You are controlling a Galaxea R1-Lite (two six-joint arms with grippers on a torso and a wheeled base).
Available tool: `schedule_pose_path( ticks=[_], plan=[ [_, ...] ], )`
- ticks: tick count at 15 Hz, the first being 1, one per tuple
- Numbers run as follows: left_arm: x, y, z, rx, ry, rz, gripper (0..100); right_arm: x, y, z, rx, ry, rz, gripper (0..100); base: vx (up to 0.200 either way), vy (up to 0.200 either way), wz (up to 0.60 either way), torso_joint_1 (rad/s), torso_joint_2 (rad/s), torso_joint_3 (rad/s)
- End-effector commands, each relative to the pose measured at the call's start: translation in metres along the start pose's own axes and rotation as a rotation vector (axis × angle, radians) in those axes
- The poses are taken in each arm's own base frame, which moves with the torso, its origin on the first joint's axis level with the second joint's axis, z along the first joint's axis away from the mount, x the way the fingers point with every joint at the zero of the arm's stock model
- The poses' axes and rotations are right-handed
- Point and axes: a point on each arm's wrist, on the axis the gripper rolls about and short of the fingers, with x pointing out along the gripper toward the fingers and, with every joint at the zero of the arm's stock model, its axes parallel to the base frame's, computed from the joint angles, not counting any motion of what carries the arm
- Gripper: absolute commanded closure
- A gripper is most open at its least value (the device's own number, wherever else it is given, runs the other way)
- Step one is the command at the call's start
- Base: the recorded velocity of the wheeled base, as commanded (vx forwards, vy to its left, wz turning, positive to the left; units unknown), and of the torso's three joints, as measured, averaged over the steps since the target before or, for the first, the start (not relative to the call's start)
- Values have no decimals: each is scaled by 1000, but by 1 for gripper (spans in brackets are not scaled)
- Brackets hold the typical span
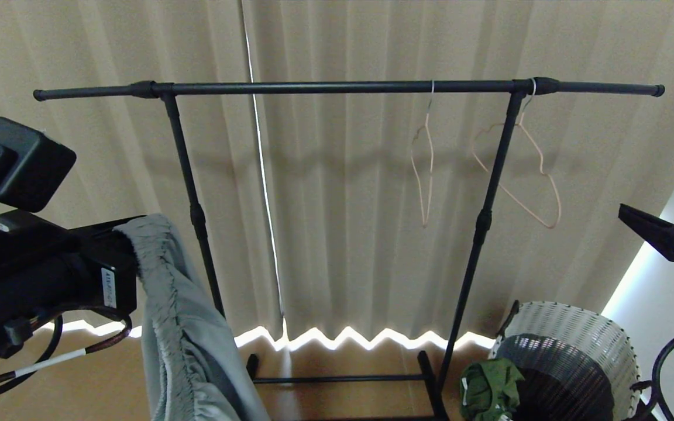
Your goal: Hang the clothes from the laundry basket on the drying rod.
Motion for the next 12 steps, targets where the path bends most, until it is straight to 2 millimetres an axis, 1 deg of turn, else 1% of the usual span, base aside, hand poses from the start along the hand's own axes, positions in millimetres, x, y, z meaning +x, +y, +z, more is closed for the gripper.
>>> schedule_pose_path(
  ticks=[1, 4, 8, 9, 12],
  plan=[
    [0, 0, -1, 2, 3, 0, 100, 3, 0, -2, 0, 4, 2, 0, 0, 0, 0, 193, -452, -261],
    [-1, 0, -3, -2, -11, -22, 100, 7, -3, 1, -5, -20, -20, 0, 0, 0, 0, 63, -150, -85],
    [-2, -1, -6, 2, -40, -32, 100, 10, -6, -1, -3, 0, -38, 0, 0, 0, 0, 0, 0, 0],
    [-3, 0, -6, 36, -45, -31, 100, 12, -10, -4, 1, 26, -58, 0, 0, 0, 0, 0, 0, 0],
    [-4, 1, -4, 31, -53, -30, 100, 12, -11, -4, 5, 81, -55, 0, 0, 0, 0, 0, 0, 0]
  ],
)
